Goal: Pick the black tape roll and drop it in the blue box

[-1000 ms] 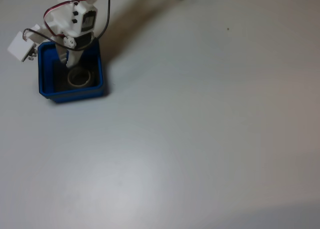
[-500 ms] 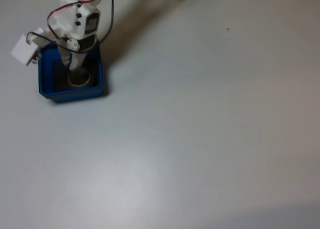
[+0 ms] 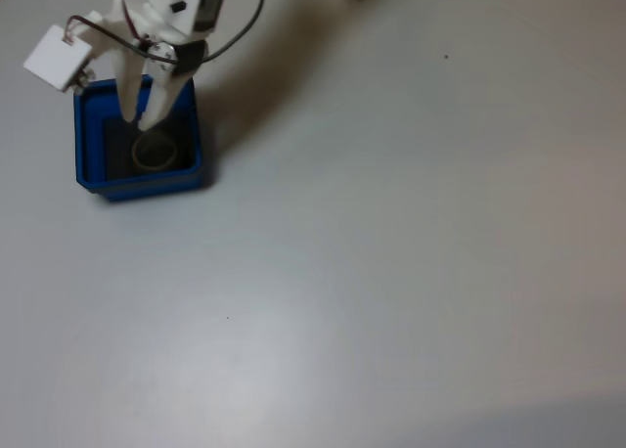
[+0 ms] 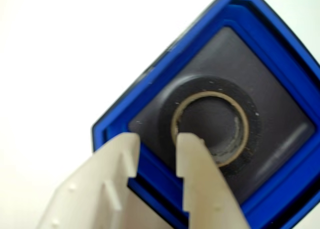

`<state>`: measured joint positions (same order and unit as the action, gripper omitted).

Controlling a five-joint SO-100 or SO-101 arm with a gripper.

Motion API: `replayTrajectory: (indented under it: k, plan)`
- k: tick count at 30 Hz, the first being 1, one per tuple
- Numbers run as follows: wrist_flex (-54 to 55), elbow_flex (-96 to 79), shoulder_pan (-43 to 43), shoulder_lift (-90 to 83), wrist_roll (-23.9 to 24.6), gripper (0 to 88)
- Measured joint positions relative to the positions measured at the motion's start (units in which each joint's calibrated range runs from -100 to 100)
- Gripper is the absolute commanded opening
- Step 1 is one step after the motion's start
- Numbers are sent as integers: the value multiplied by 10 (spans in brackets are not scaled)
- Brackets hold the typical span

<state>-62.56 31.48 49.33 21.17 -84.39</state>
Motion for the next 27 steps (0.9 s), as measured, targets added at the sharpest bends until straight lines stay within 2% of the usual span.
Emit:
replayTrajectory:
  k: [18, 27]
  plan:
    - [0, 0, -274, -1, 0, 12]
    - [0, 0, -359, -1, 0, 12]
